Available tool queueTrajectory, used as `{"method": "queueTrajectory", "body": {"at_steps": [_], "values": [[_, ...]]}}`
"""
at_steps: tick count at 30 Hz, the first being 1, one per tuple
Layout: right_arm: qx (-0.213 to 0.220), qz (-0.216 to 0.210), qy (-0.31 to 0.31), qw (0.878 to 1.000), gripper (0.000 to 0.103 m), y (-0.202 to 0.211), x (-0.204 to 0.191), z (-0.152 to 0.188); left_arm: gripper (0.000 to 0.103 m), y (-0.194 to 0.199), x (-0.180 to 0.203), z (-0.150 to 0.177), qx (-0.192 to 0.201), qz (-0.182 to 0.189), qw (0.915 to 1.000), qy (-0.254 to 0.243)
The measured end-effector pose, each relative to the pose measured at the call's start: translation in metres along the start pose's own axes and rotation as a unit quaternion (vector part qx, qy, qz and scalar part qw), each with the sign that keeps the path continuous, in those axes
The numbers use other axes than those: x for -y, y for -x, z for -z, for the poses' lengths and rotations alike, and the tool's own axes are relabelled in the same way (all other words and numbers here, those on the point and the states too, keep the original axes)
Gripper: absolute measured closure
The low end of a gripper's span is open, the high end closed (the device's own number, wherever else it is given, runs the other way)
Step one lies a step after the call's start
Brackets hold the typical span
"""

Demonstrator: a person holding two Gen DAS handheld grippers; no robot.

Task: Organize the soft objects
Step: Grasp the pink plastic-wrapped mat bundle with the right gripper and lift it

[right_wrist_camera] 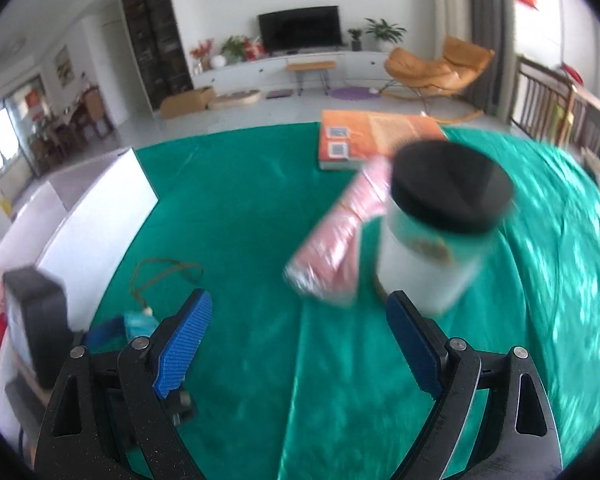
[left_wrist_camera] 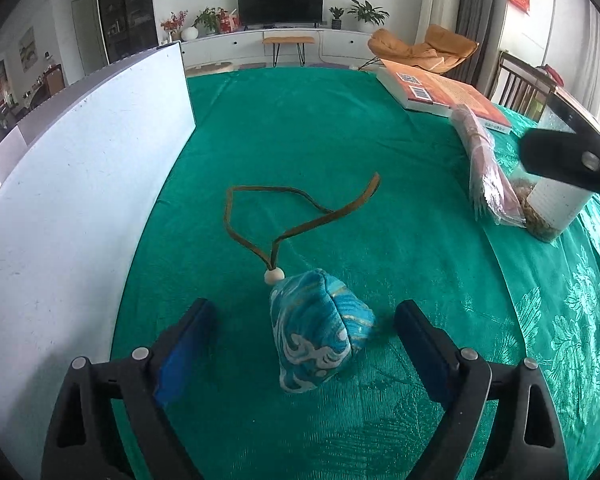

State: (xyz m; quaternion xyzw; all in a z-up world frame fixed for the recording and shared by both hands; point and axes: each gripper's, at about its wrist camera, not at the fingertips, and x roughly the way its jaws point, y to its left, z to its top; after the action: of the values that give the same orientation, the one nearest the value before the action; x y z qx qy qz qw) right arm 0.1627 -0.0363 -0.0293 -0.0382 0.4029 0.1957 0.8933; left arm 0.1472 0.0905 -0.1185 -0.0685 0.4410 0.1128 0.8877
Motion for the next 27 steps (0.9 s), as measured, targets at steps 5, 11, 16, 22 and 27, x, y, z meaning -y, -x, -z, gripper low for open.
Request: {"method": "queueTrajectory", "body": {"at_steps": [5,11,16,22,27], "values": [[-0.07,0.067,0.045,0.994,0.013,-0.053,-0.022,-0.026,0.006,-0.003,0.004,-0.001,-0.005,0.0,1.0,-0.008],[-0.089,0.117,0.039,0.988,0.014,-0.079,-0.017,-0.019,0.005,-0.003,0.005,-0.001,-0.005,0.0,1.0,-0.007],[-0.09,0.132,0.011,0.987,0.013,-0.082,-0.013,-0.024,0.005,-0.003,0.005,-0.002,-0.005,0.0,1.0,-0.007],[-0.121,0.118,-0.013,0.986,0.018,-0.098,-0.006,-0.013,0.002,-0.005,0.006,-0.002,-0.007,0.0,0.9999,-0.01],[-0.097,0.096,-0.032,0.99,0.068,-0.083,0.0,-0.01,0.002,-0.005,0.005,-0.002,-0.007,0.002,0.9999,-0.009]]}}
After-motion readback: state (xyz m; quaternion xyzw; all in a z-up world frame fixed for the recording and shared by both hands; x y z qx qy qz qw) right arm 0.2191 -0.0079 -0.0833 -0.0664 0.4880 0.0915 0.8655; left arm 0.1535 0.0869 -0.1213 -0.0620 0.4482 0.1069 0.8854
